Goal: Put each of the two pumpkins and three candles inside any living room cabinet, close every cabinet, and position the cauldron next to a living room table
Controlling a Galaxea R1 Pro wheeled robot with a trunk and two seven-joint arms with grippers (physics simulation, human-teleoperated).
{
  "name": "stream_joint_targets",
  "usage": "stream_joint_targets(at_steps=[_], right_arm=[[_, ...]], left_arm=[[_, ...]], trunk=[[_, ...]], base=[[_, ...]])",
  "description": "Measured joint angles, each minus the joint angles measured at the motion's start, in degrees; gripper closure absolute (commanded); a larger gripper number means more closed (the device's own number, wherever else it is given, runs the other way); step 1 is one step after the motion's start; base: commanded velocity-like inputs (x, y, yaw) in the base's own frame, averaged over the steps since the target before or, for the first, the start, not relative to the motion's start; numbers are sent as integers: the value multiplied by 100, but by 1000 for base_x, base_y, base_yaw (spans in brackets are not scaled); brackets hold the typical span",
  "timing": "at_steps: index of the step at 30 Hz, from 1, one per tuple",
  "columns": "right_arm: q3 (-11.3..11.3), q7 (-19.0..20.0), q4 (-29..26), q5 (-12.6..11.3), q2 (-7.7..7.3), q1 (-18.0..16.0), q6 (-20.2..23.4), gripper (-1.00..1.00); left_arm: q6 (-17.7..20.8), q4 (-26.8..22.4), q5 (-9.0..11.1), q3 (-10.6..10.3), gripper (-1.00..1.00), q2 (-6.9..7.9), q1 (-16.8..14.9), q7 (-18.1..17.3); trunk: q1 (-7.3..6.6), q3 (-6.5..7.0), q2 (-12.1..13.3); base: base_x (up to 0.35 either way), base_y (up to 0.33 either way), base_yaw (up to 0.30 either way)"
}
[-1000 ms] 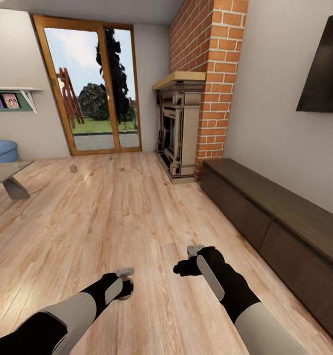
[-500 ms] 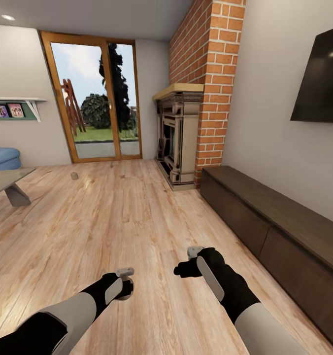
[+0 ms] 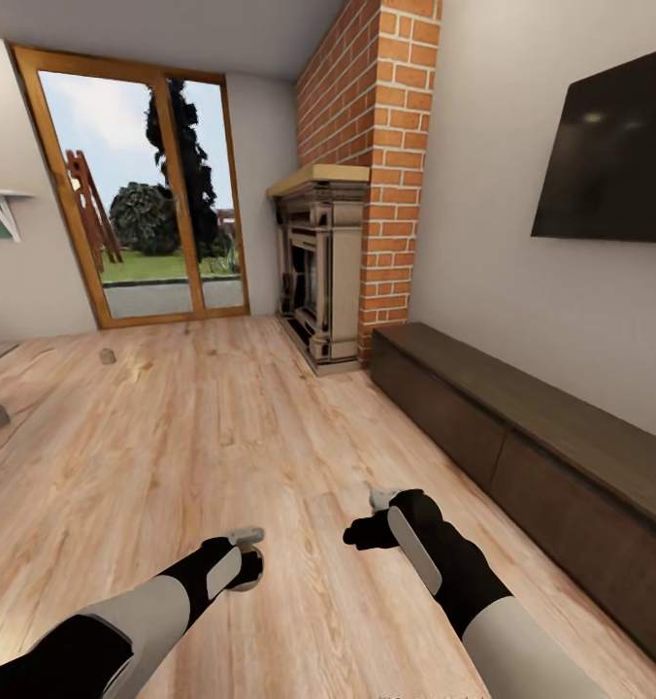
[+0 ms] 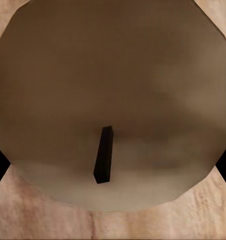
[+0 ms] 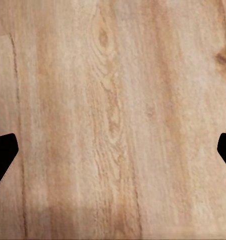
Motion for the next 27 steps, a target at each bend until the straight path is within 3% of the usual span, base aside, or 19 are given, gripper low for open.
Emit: stream_joint_targets(at_steps=[11, 22, 27], right_arm=[[0, 0, 1, 0, 0, 0, -1, -100], [9, 0, 27, 0, 2, 0, -8, -100], [2, 0, 30, 0, 1, -1, -10, -100]], left_arm=[[8, 0, 0, 0, 100, 0, 0, 0], [9, 0, 6, 3, 100, 1, 2, 0], [10, -1, 9, 4, 100, 2, 0, 1]], trunk=[[-1, 50, 0], [-2, 121, 0], [-2, 135, 0]], base=[[50, 327, -268], [214, 294, -233], [229, 286, -52]])
